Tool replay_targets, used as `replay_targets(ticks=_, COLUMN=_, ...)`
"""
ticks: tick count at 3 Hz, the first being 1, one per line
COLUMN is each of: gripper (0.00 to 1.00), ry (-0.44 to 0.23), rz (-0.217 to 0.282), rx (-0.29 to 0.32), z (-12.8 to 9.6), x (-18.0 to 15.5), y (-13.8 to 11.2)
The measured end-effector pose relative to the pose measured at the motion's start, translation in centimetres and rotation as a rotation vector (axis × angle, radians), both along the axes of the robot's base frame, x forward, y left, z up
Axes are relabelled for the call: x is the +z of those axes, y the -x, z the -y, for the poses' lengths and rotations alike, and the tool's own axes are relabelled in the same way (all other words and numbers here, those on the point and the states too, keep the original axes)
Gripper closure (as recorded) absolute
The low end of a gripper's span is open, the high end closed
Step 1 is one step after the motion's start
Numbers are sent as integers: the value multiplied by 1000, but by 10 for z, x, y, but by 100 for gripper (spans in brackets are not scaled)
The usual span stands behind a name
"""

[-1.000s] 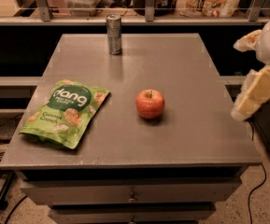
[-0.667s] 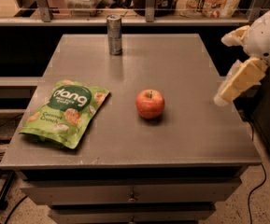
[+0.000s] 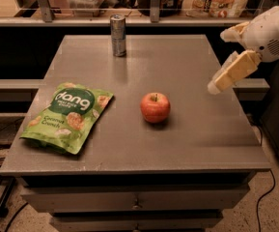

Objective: Knock redbull can over

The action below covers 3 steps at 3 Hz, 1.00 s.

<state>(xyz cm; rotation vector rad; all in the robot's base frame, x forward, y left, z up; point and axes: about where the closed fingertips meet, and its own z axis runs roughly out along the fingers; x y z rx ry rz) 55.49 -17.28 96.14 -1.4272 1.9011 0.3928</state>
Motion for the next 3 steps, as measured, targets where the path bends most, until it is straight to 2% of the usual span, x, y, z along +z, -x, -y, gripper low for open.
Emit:
replay_targets(ticks=1, gripper=0, ry=0, rz=0, rx=0, z=0, x=0, y=0)
replay_targets(ticks=3, gripper=0, ry=-204, rz=51, rx=-82, z=-69, x=9, y=-59)
